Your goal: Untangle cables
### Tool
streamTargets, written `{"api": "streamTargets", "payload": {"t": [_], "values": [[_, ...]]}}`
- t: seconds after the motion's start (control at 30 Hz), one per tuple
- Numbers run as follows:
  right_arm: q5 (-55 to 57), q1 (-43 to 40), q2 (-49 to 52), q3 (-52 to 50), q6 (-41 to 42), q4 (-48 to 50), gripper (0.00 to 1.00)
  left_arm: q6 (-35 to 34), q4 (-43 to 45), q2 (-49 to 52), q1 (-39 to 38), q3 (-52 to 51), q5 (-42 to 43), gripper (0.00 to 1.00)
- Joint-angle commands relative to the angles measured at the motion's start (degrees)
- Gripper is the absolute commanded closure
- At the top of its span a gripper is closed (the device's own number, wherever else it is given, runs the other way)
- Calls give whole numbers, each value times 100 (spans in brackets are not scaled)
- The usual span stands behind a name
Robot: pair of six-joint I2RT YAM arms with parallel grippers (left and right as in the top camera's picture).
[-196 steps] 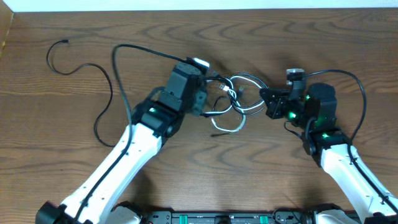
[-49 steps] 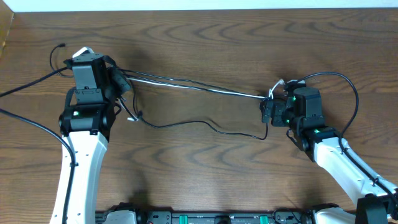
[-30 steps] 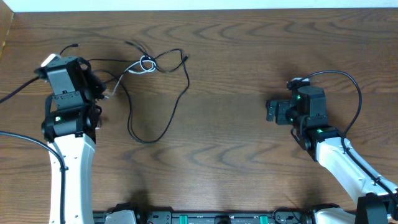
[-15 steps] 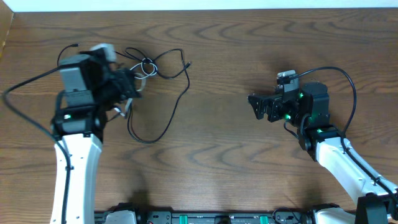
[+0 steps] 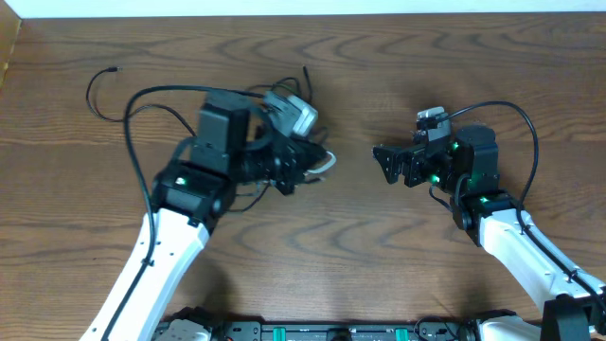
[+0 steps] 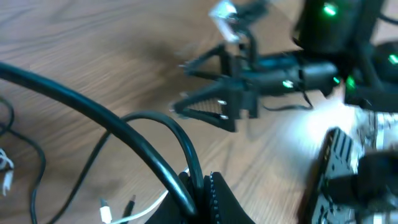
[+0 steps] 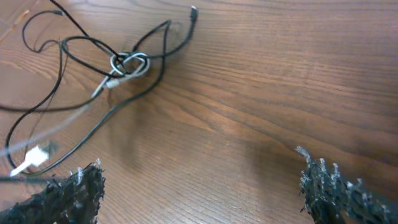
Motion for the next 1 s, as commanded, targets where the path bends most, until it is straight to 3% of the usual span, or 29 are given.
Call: {"api": "streamTargets", "payload": {"t": [0.0, 0.1, 0.27, 0.33, 0.43, 0.53, 0.57, 0.63, 0.67, 0.7, 0.83, 0.97], "values": [[94, 48, 28, -17, -92, 0, 1, 490, 24, -83, -120, 39, 168, 92], [94, 48, 28, -17, -92, 0, 1, 485, 22, -83, -114, 39, -162, 92], [94, 48, 28, -17, -181, -33, 1, 59, -87, -83, -114, 39, -2413, 93], [92, 48, 28, -17, -221, -28, 1, -483, -212, -83, -114, 39, -3906, 92], [94, 48, 28, -17, -221, -28, 1, -1047, -402, -83, -114, 39, -5145, 92], [94, 48, 28, -17, -221, -28, 1, -1453, -623, -83, -114, 39, -5827, 91], [94, 48, 28, -17, -221, -28, 1, -1569, -704, -83, -114, 39, -5939, 85], [94, 48, 28, -17, -221, -28, 1, -1606, -809, -83, -114, 39, -5947, 63], [94, 48, 28, -17, -221, -28, 1, -1611, -846, -83, -114, 39, -5949, 42], [92, 48, 28, -17, -221, -28, 1, -1628, -885, -83, -114, 39, -5952, 32], [92, 48, 28, -17, -223, -31, 1, -1991, -935, -83, -103, 39, -6408, 18], [92, 48, 28, -17, -223, -44, 1, -1993, -863, -83, -87, 39, -6500, 13]]}}
